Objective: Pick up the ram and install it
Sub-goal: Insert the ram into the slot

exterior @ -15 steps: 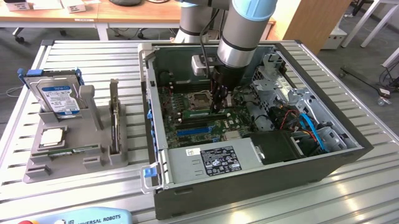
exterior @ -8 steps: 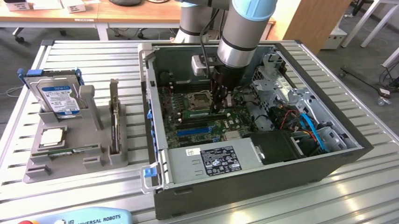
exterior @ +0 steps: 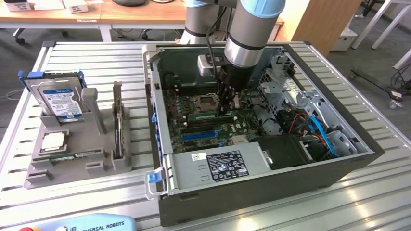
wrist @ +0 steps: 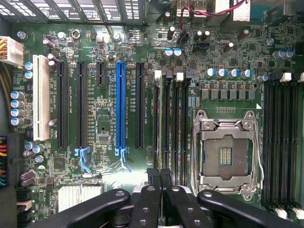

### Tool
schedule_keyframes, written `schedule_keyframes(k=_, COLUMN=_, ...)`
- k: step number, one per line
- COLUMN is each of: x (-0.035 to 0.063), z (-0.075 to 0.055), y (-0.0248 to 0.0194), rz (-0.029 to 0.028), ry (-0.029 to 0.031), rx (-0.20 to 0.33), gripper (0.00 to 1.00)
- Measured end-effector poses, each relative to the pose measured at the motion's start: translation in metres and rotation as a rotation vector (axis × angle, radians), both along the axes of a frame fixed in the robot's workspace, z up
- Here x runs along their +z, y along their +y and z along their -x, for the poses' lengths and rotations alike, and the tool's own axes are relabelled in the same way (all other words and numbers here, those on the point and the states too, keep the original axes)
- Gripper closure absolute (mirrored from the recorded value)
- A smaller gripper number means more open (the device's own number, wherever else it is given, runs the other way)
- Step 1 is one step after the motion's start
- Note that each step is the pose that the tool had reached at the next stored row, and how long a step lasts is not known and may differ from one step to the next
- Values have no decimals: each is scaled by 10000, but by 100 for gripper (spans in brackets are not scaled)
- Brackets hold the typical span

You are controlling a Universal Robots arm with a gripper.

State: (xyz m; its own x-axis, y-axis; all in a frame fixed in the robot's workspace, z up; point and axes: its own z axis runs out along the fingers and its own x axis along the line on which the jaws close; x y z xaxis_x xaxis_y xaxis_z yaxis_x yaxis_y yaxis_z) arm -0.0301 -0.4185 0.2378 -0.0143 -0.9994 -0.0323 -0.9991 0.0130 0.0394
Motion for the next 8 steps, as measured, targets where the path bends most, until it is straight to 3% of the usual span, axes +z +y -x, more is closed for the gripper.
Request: schedule_keyframes(k=8, x=-14, z=0, y=0, rz=2, ry=1, rx=1, gripper=89)
